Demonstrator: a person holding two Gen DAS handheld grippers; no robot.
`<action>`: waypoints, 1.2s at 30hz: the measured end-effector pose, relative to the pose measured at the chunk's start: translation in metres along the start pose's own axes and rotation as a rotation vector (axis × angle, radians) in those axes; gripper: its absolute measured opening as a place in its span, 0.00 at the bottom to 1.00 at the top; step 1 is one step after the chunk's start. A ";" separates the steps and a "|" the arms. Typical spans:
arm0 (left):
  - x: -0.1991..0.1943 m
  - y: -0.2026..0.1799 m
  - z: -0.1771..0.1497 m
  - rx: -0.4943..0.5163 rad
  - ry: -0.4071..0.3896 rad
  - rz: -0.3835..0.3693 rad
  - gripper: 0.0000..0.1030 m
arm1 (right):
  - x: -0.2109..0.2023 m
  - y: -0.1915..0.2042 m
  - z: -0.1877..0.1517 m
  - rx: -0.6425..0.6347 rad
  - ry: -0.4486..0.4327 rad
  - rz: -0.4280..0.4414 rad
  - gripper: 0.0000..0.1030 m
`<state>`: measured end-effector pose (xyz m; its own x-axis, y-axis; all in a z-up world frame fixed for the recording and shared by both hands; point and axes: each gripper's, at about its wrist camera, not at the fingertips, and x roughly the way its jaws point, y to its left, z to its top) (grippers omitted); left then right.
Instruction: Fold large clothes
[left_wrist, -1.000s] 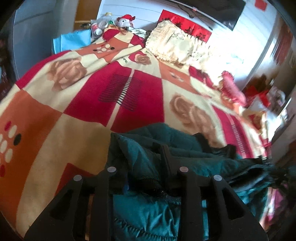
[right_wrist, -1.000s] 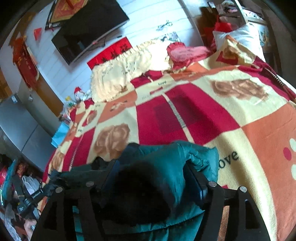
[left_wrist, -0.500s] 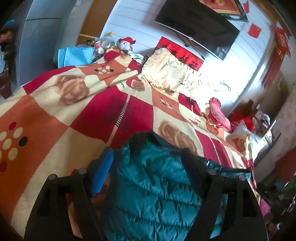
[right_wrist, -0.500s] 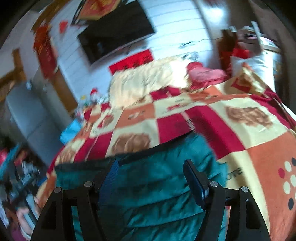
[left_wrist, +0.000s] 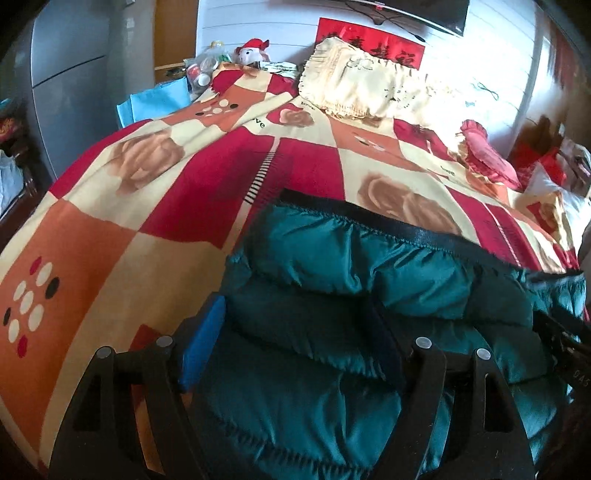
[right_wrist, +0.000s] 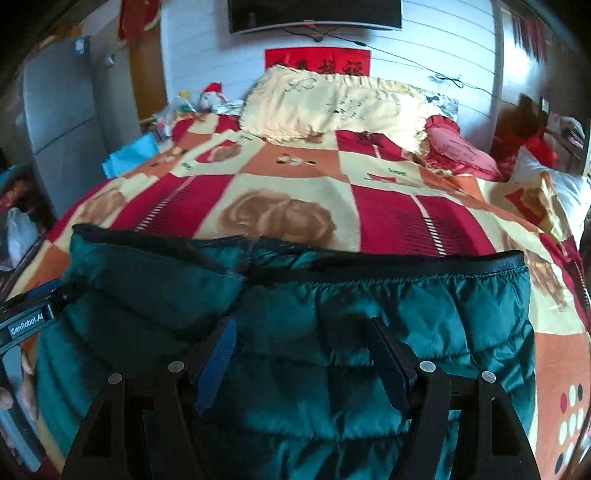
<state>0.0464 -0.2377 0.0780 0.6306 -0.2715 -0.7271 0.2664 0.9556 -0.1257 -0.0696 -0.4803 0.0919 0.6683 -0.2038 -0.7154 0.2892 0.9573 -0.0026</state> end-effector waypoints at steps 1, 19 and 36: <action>0.005 0.000 0.002 -0.003 0.002 0.000 0.75 | 0.006 -0.006 0.000 0.023 0.009 -0.003 0.68; 0.008 0.007 0.018 -0.030 0.014 -0.021 0.86 | 0.008 -0.039 -0.001 0.157 0.053 0.020 0.69; 0.049 0.000 0.035 0.041 0.084 0.083 0.86 | 0.029 -0.131 -0.002 0.250 0.130 -0.174 0.70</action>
<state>0.1028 -0.2550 0.0663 0.5888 -0.1792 -0.7882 0.2461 0.9686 -0.0364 -0.0897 -0.6107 0.0703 0.5057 -0.3167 -0.8024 0.5612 0.8272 0.0272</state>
